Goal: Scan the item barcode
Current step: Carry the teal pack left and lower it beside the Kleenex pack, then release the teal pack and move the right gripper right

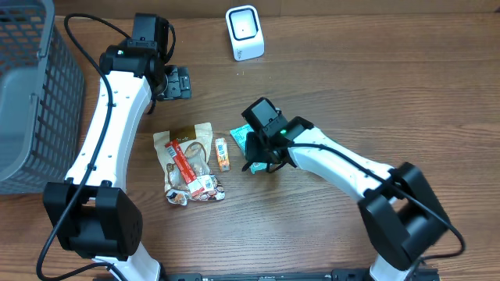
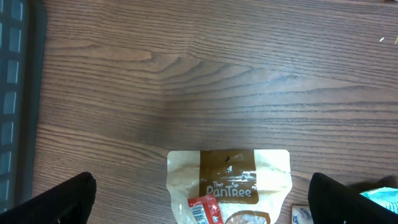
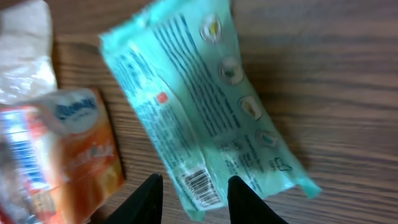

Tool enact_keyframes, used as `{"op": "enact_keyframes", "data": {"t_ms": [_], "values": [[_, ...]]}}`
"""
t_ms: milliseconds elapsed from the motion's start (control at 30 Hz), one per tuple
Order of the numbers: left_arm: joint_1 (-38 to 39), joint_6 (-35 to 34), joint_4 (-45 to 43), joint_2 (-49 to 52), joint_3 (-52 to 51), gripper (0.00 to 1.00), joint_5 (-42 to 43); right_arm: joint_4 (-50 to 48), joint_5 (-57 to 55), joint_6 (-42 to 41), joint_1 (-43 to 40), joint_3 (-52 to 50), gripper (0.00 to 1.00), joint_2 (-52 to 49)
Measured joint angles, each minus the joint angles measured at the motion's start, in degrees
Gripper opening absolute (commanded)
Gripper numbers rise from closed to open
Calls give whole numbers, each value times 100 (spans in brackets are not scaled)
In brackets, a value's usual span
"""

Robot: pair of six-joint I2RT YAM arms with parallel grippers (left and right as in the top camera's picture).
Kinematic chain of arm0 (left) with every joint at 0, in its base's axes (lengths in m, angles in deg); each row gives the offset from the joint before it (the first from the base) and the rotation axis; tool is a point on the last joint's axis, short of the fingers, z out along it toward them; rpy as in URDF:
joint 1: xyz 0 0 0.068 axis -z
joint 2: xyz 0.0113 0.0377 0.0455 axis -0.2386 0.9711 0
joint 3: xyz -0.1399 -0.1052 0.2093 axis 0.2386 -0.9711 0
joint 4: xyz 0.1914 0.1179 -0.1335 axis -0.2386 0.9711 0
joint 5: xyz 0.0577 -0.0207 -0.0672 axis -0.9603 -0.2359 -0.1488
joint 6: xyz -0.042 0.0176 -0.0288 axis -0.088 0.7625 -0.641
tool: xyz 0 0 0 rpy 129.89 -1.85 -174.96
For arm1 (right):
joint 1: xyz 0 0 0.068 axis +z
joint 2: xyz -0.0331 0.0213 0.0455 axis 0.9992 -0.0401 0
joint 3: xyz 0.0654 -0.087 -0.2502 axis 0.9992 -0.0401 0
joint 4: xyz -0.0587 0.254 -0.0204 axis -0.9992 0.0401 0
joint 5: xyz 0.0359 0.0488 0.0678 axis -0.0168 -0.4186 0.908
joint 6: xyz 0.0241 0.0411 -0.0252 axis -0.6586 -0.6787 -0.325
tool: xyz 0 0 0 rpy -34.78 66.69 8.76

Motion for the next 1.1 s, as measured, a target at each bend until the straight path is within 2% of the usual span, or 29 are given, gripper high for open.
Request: {"op": "enact_keyframes", "data": {"t_ms": [233, 467, 633, 833, 900, 1100], "values": [[0, 0, -2, 0, 0, 100, 2, -22, 260, -190, -7, 138, 35, -411], [0, 0, 0, 0, 0, 100, 0, 52, 452, -214, -7, 295, 41, -444], [0, 0, -2, 0, 0, 100, 0, 389, 466, -59, -9, 778, 43, -446], [0, 0, 0, 0, 0, 100, 0, 660, 446, 35, -9, 1071, 41, -422], [0, 0, -2, 0, 0, 100, 0, 688, 444, 55, -9, 1062, 36, -422], [0, 0, -2, 0, 0, 100, 0, 669, 444, 42, -7, 872, 35, -420]]}}
